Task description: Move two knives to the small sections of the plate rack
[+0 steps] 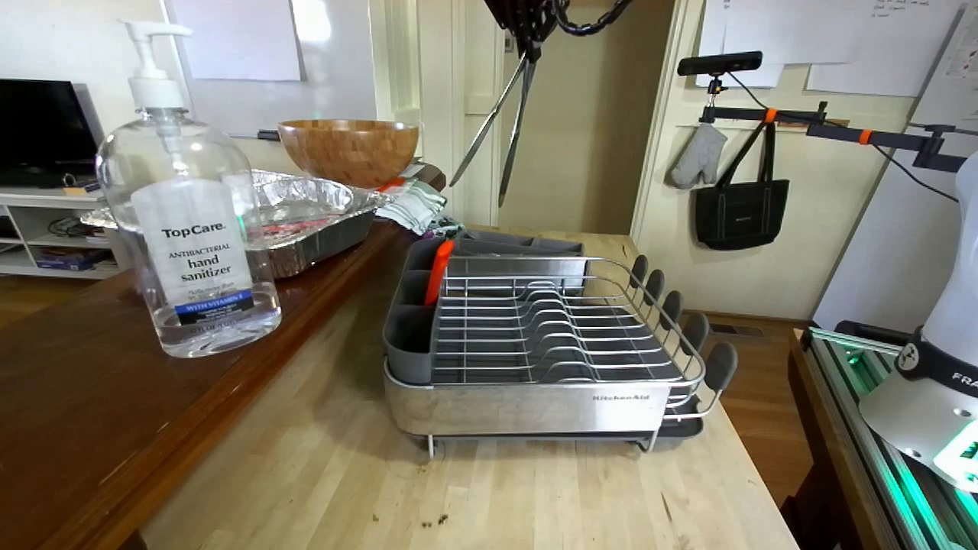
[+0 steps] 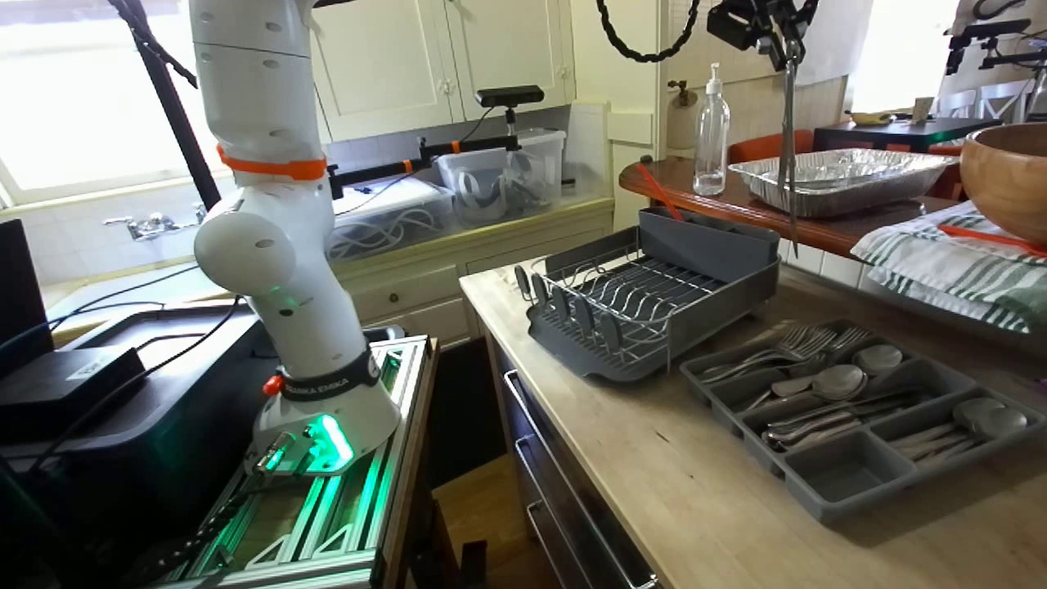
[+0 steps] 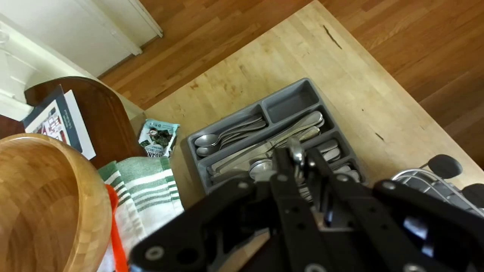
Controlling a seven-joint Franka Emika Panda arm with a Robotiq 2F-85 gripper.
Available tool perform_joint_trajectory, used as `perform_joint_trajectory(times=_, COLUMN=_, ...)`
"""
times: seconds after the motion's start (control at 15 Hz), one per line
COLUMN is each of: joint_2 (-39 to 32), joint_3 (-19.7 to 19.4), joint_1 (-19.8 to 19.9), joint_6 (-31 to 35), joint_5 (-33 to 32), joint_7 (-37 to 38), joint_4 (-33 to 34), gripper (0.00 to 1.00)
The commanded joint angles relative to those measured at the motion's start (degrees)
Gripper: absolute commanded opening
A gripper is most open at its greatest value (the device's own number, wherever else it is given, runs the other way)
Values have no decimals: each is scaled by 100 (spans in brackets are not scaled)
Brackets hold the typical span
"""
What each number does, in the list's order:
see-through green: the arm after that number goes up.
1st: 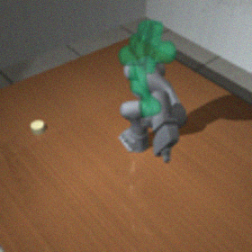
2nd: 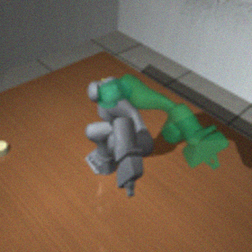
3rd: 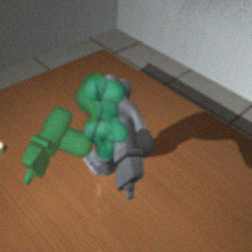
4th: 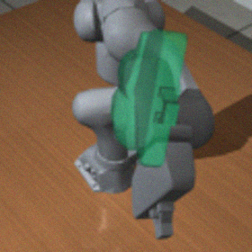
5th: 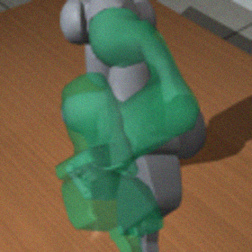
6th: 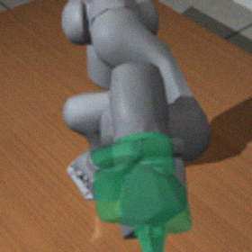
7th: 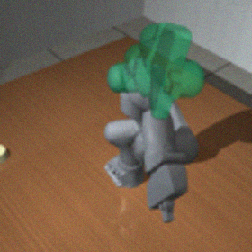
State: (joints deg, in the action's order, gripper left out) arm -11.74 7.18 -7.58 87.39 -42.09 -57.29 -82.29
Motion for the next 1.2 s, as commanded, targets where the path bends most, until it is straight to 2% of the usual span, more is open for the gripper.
perform_joint_trajectory(times=0.0, joint_2=-25, joint_3=-10, joint_1=-10, joint_6=-28, joint_5=-7, joint_7=-25, joint_4=40, gripper=4)
perform_joint_trajectory(times=0.2, joint_2=-234, joint_3=116, joint_1=-92, joint_6=106, joint_5=-130, joint_7=-1002, joint_4=265, gripper=4)
perform_joint_trajectory(times=0.47, joint_2=-457, joint_3=336, joint_1=-395, joint_6=27, joint_5=-206, joint_7=-1860, joint_4=576, gripper=4)
perform_joint_trajectory(times=0.8, joint_2=-922, joint_3=473, joint_1=-772, joint_6=206, joint_5=-668, joint_7=-2972, joint_4=1125, gripper=4)
perform_joint_trajectory(times=1.0, joint_2=-1210, joint_3=441, joint_1=-896, joint_6=495, joint_5=-1004, joint_7=-3757, joint_4=1478, gripper=4)
perform_joint_trajectory(times=1.13, joint_2=-1401, joint_3=427, joint_1=-875, joint_6=947, joint_5=-1095, joint_7=-4259, joint_4=1642, gripper=4)
